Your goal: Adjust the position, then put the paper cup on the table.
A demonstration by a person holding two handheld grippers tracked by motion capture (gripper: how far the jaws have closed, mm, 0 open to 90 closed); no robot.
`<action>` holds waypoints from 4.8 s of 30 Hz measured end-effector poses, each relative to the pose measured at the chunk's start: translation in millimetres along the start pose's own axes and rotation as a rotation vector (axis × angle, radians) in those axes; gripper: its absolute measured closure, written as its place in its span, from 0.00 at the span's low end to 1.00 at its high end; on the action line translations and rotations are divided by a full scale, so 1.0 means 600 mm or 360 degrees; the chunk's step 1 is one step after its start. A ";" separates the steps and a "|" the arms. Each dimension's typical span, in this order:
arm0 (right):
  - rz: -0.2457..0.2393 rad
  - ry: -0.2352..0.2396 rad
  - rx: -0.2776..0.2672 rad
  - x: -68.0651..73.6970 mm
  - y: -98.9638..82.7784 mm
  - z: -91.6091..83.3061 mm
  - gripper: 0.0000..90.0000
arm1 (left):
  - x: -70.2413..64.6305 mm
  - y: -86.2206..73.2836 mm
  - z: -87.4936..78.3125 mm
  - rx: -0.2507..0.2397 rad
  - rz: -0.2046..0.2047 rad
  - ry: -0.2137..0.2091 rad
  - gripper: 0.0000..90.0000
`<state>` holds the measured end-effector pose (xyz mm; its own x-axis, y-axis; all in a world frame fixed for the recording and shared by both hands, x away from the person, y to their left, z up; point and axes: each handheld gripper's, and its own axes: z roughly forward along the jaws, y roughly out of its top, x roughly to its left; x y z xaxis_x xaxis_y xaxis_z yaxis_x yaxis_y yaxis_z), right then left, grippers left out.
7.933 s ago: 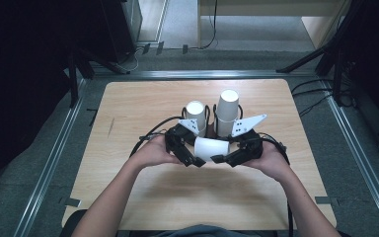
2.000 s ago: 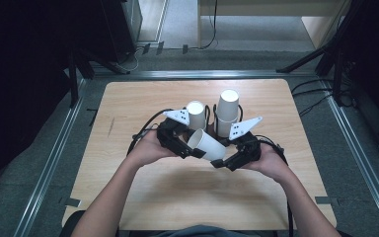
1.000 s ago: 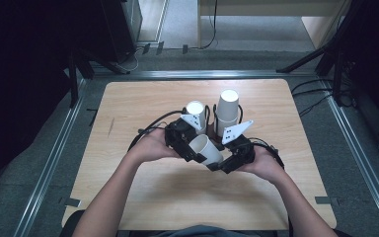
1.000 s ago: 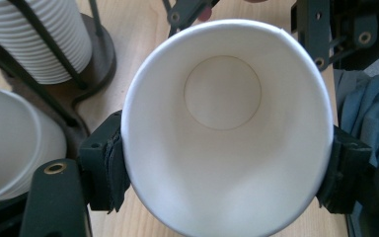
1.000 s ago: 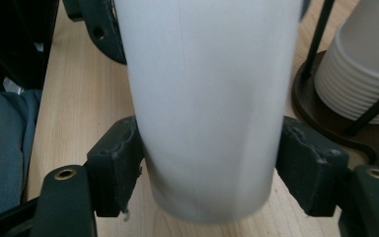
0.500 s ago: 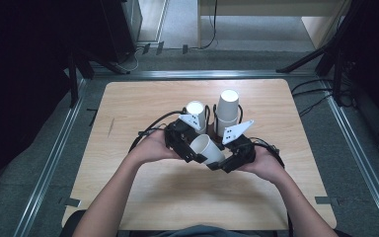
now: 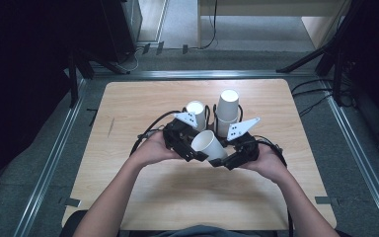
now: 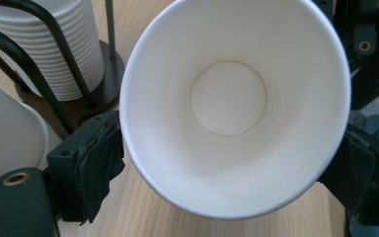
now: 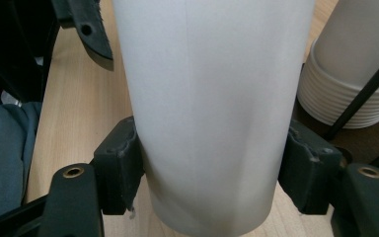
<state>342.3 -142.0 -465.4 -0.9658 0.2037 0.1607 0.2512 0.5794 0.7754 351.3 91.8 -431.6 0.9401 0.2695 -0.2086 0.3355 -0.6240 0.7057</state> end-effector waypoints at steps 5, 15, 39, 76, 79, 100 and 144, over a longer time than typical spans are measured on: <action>0.0019 0.0006 -0.0047 -0.003 0.000 -0.007 0.37 | 0.000 -0.004 -0.002 -0.0065 -0.0040 0.0007 0.12; 0.0037 -0.0018 -0.0076 -0.006 -0.001 -0.012 0.37 | 0.004 -0.008 -0.006 -0.0142 -0.0133 -0.0028 0.12; 0.0047 0.0025 -0.0073 -0.001 -0.003 0.004 0.37 | -0.004 -0.011 0.010 -0.0249 -0.0154 -0.0036 0.24; 0.0084 -0.0136 -0.0018 0.001 -0.026 -0.026 0.26 | 0.008 -0.017 -0.044 -0.0217 -0.0166 0.0072 0.26; 0.0108 -0.0141 -0.0026 -0.001 -0.027 -0.031 0.26 | 0.011 -0.020 -0.050 -0.0200 -0.0165 0.0090 0.26; 0.0195 -0.0215 -0.0056 -0.013 -0.032 -0.059 0.26 | 0.023 -0.051 -0.106 -0.0182 -0.0206 0.0198 0.26; 0.0249 -0.0310 -0.0002 -0.040 -0.056 -0.079 0.26 | 0.106 -0.171 -0.211 -0.0248 -0.0486 0.0488 0.26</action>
<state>354.0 -203.5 -466.3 -0.8844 0.4392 0.1579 0.3963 0.5279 0.7512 369.1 266.0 -431.3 0.7303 0.6434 -0.2293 0.5593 -0.3706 0.7415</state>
